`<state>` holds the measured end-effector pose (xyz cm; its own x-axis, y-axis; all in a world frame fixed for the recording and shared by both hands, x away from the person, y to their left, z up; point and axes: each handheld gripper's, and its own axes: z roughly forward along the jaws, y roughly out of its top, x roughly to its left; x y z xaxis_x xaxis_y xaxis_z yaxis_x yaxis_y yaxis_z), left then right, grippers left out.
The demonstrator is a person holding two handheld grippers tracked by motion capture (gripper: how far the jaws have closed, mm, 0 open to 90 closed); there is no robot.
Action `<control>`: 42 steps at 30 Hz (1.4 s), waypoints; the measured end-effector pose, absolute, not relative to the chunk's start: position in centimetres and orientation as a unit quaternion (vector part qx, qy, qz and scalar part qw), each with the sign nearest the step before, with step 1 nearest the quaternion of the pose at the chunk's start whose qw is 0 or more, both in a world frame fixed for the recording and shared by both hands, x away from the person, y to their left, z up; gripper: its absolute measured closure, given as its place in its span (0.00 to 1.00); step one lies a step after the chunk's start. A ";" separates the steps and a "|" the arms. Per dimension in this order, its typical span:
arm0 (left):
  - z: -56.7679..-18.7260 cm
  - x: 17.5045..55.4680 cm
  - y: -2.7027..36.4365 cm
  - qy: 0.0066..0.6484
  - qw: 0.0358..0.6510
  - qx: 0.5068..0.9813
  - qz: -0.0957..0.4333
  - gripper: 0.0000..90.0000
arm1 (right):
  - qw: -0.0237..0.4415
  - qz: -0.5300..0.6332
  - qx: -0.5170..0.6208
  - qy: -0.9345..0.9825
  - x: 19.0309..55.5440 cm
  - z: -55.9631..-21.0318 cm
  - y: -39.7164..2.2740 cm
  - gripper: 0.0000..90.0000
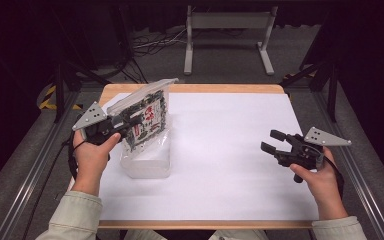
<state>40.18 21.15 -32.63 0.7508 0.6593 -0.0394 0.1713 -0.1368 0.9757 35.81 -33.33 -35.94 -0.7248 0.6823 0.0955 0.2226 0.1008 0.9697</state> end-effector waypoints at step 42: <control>-36.3 41.3 21.4 0.314 0.571 0.737 0.181 0.80 | 0.180 0.593 0.327 0.713 36.0 -36.5 -33.1 0.38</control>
<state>41.35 21.36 -36.29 0.7376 0.6689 -0.0926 0.2562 -0.1503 0.9549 35.97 -33.10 -36.46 -0.7218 0.6794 0.1317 0.2532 0.0821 0.9639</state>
